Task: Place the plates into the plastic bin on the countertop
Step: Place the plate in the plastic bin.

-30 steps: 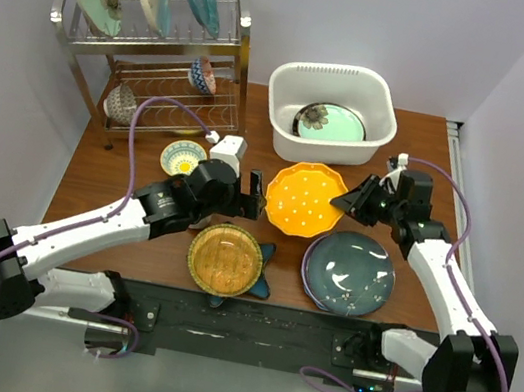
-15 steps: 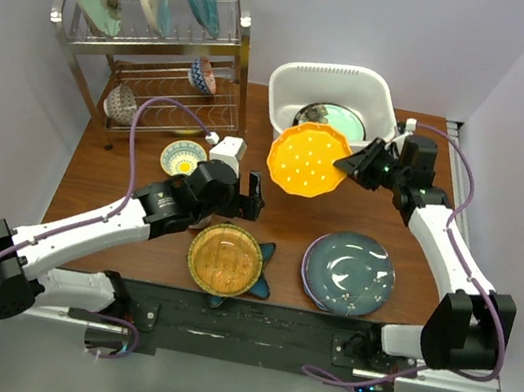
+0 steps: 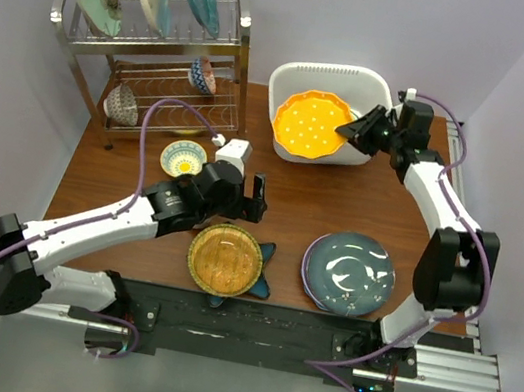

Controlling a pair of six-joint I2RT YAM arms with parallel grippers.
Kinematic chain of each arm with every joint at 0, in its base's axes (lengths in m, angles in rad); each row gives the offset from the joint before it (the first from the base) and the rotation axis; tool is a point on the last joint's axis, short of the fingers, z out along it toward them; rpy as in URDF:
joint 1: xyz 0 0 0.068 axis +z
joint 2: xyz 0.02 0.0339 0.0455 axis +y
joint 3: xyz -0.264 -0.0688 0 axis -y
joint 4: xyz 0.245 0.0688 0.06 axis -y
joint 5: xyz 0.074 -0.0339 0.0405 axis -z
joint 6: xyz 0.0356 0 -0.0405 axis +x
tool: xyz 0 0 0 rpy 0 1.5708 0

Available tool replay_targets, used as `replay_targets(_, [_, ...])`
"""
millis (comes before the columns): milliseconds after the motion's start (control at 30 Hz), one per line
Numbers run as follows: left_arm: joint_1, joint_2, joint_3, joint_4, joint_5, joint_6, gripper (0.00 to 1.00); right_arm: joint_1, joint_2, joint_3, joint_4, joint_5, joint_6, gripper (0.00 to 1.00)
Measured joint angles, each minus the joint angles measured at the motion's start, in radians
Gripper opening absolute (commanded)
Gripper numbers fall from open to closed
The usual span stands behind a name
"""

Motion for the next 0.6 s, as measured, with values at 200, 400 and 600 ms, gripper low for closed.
replay_targets(200, [0.000, 0.061, 0.018, -0.003, 0.022, 0.013, 0.98, -0.016, 0.173, 0.166, 0.032, -0.023, 0.049, 0.00])
replay_targets(400, [0.000, 0.075, 0.023, -0.004, 0.029, 0.019, 0.99, -0.027, 0.286, 0.266, 0.046, -0.024, 0.090, 0.00])
replay_targets(600, [0.000, 0.074, 0.023, -0.005, 0.028, 0.021, 0.99, -0.032, 0.382, 0.397, 0.028, -0.021, 0.103, 0.00])
